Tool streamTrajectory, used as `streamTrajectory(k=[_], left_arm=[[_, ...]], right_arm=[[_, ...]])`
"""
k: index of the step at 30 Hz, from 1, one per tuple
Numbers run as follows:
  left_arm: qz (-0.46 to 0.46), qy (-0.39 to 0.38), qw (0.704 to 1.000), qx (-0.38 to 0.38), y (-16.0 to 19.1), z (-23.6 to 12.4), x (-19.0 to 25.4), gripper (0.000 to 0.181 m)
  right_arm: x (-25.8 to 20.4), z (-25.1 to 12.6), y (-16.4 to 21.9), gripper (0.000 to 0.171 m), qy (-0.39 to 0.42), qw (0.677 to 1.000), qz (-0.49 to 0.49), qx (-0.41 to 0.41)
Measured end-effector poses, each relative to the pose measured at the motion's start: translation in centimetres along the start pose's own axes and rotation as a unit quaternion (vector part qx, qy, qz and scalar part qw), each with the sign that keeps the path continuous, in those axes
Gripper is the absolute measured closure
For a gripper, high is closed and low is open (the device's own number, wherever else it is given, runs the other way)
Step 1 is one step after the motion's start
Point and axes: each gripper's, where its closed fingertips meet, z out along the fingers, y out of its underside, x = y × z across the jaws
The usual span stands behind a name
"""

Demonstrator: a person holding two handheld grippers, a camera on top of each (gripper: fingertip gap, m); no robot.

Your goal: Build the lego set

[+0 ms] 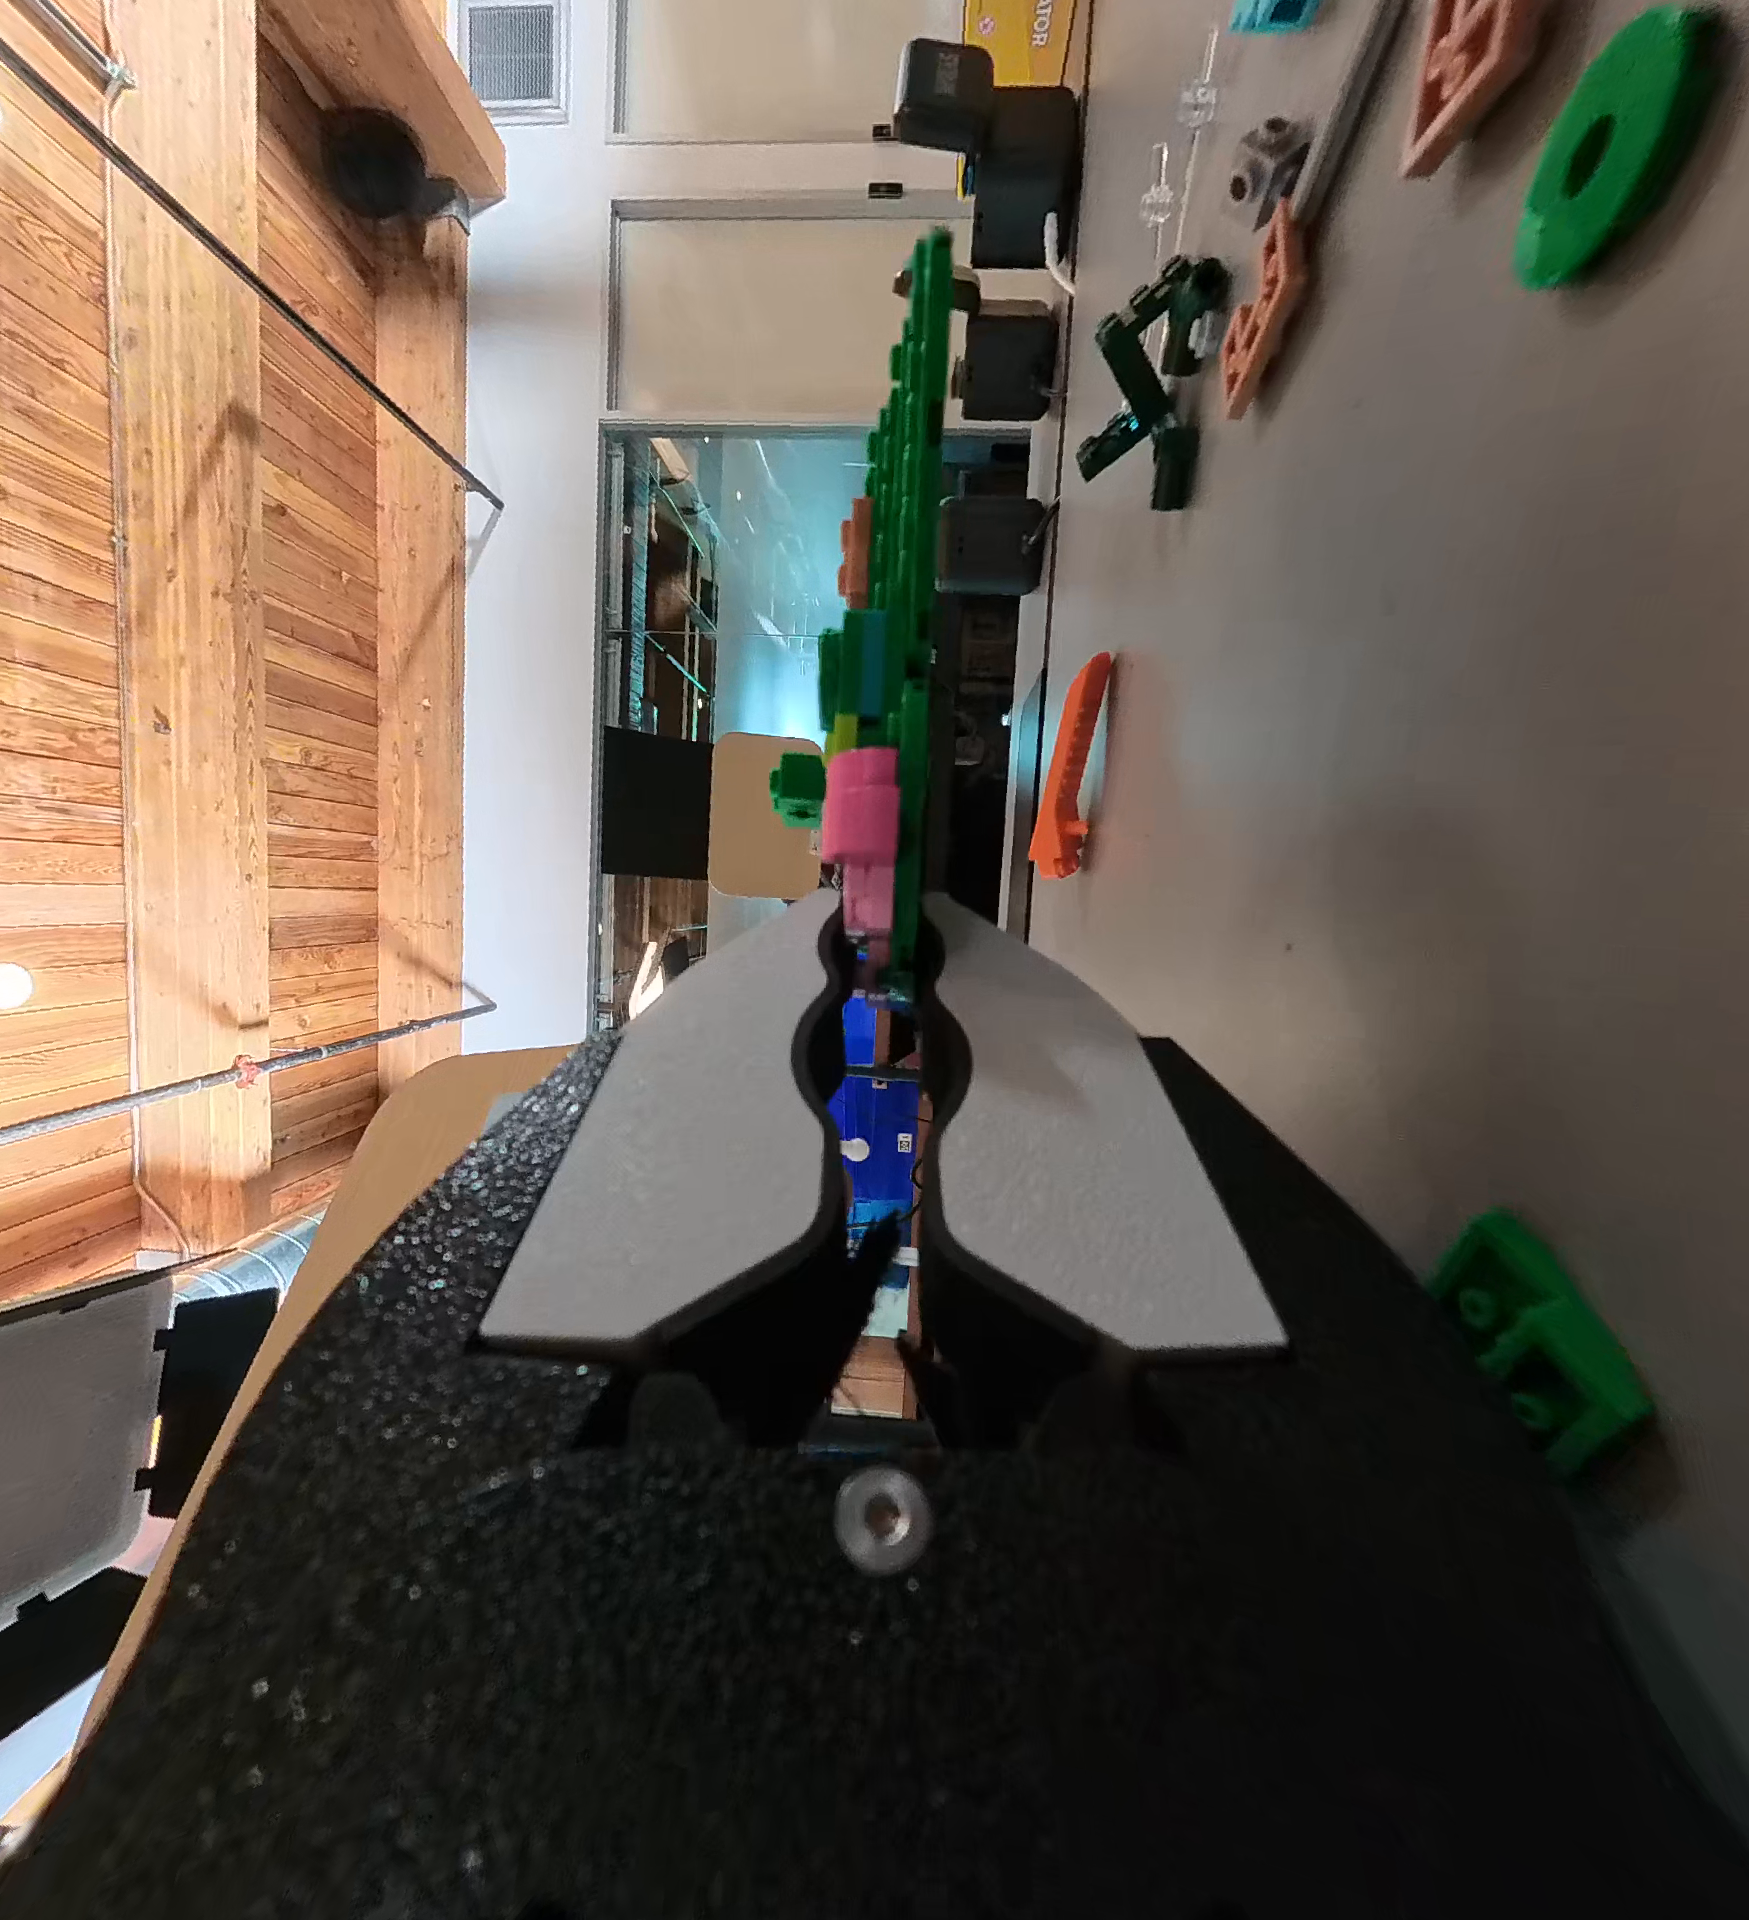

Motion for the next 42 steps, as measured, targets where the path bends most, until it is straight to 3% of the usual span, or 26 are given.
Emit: streamTrajectory(k=[18,34,42], left_arm=[[0.020,-0.001,1.000,-0.003,-0.1,-0.1,0.2,0.173],[-0.009,-0.007,1.000,-0.008,0.4,0.0,-0.2,0.173],[-0.042,-0.052,0.996,-0.061,2.5,0.1,-2.0,0.173]], right_arm=[[4.1,-1.4,-0.1,0.171,0.069,0.994,0.076,0.024],[4.0,-1.3,0.1,0.171,0.081,0.996,0.024,0.007],[3.7,-1.3,0.0,0.171,0.077,0.997,0.021,0.010]])
